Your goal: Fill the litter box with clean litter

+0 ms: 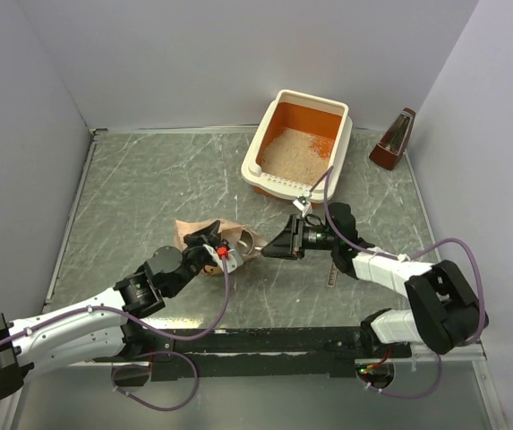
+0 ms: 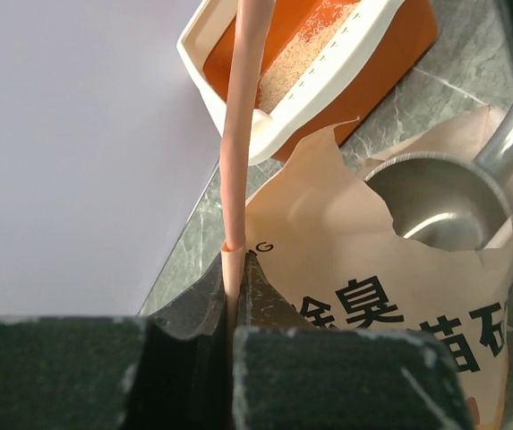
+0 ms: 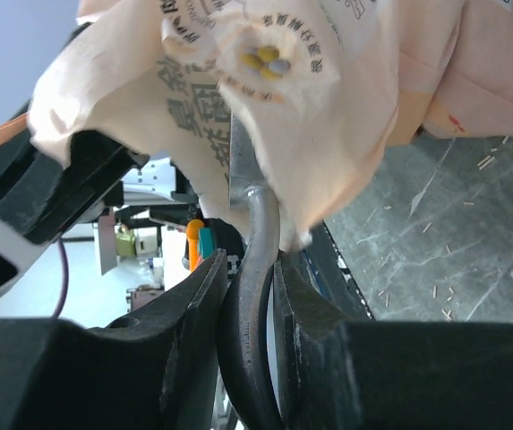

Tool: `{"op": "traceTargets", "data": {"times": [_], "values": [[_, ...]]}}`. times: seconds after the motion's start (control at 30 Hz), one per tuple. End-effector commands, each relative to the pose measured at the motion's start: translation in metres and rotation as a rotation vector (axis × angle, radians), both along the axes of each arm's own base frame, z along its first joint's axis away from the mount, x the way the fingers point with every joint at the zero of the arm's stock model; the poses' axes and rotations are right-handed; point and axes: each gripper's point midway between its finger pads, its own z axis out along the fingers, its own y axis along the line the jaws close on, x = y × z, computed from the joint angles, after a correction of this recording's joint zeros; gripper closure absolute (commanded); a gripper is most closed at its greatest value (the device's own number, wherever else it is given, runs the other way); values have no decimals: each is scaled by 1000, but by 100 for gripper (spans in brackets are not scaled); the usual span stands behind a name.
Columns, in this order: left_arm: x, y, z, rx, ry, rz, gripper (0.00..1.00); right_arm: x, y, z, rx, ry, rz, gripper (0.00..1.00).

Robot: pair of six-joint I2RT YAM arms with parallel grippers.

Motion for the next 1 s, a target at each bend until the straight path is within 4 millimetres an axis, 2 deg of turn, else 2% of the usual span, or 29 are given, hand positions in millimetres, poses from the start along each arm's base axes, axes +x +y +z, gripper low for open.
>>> {"op": "traceTargets", "data": {"times": [0.0, 0.27, 0.63, 0.8, 0.97], "values": [[2, -1, 26, -84, -60, 8, 99, -14, -11, 36, 87, -124, 55, 100], [2, 2, 30, -95, -77, 20, 99, -19, -31, 36, 58, -148, 10, 100], [3, 3, 30, -94, -84, 26, 99, -23, -57, 23, -30, -155, -66, 100], [3, 2, 27, -91, -81, 23, 99, -26, -64, 15, -58, -133, -98, 100], [2, -1, 24, -84, -76, 16, 99, -31, -69, 19, -51, -126, -123, 100]]}}
